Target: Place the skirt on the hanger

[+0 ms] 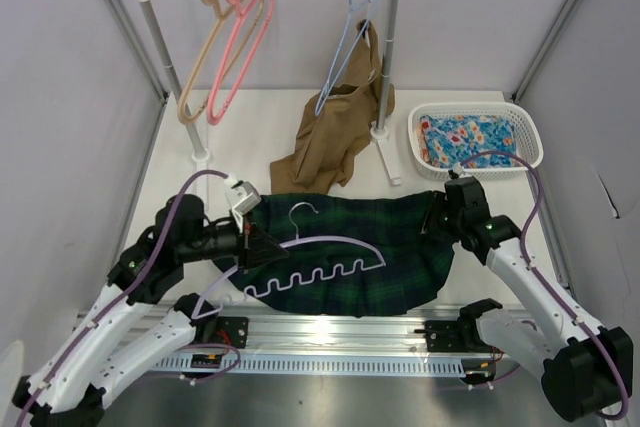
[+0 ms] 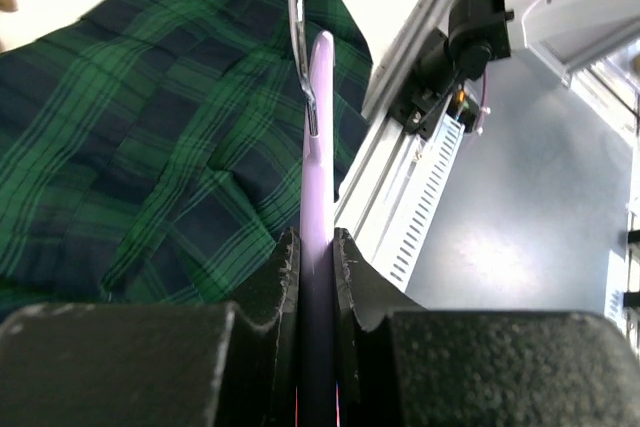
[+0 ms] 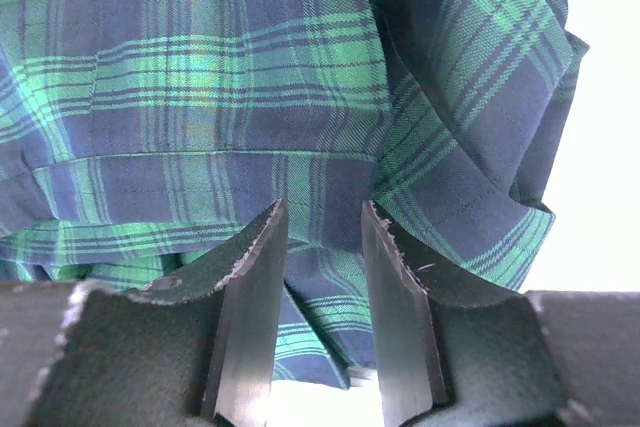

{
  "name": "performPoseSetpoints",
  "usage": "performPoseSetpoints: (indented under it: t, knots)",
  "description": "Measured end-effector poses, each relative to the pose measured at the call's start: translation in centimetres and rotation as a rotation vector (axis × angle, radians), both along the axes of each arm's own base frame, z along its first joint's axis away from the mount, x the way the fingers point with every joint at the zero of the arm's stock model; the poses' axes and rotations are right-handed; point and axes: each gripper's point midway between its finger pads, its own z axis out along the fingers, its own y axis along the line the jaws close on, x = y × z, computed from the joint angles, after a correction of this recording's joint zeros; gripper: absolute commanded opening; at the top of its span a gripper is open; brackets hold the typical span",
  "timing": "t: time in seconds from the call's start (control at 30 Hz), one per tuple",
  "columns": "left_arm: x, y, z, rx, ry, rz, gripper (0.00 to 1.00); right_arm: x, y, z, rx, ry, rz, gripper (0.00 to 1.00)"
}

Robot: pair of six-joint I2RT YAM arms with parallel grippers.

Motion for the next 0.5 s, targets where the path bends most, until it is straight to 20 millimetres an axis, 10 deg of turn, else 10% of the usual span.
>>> performPoseSetpoints:
  t: [0.5]
  knots:
    - [3.8, -4.1, -2.9, 0.089, -0.038, 0.05, 0.0, -0.3, -0.4, 1.1, 0.006, -0.045, -0.047, 0.43]
